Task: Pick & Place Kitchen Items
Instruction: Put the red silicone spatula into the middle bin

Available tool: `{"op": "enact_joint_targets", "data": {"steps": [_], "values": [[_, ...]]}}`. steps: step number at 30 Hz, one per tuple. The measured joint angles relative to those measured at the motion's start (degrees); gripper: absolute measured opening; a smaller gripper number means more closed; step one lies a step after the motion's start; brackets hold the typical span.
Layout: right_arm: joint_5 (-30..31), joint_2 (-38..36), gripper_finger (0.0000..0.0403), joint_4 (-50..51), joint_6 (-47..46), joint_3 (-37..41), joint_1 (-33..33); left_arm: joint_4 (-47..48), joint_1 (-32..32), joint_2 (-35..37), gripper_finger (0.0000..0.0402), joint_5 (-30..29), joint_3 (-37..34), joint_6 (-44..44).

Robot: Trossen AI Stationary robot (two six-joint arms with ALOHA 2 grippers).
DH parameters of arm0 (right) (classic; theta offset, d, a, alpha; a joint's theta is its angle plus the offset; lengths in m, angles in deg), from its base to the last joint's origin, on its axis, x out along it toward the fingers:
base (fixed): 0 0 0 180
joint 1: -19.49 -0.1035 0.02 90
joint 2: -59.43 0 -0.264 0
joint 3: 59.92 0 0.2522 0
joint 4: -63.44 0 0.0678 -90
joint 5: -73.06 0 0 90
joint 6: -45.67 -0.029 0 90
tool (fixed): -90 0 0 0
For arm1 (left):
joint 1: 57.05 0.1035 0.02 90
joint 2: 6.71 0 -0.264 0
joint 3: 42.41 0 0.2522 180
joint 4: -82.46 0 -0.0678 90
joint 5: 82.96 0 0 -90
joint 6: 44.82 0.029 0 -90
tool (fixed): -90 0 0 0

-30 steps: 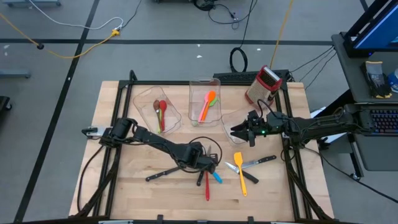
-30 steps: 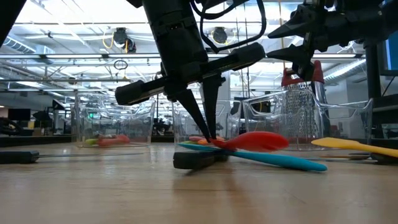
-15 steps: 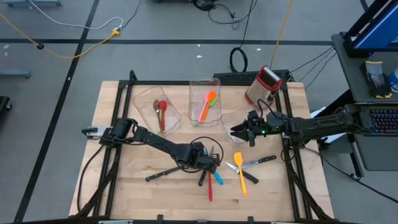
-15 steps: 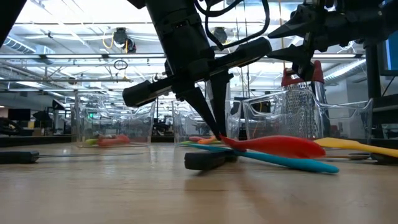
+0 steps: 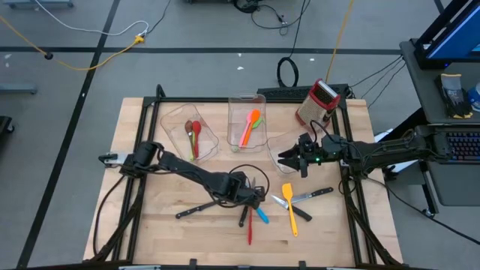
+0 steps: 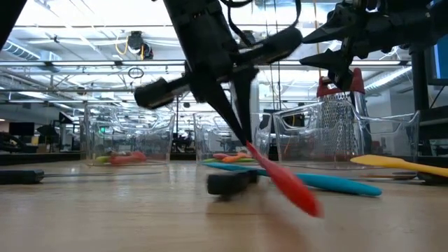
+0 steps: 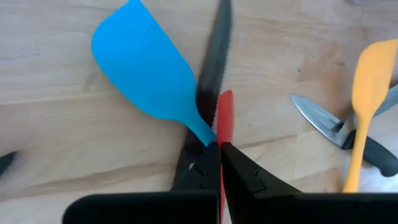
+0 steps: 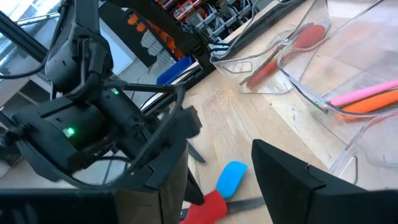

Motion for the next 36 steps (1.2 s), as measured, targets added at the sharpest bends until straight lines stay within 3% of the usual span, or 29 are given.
{"op": "enact_joint_targets", "data": {"steps": [18, 36], "values": [[0.00, -0.02, 0.0171, 0.42, 0.13, -0.04, 0.00, 0.20, -0.15, 4.23, 0.0000, -3.96, 0.07, 1.62], [0.00, -0.02, 0.0171, 0.85, 0.13, -0.04, 0.00, 1.03, -0.04, 14.09, 0.0000, -15.16, 0.04, 9.24]]}}
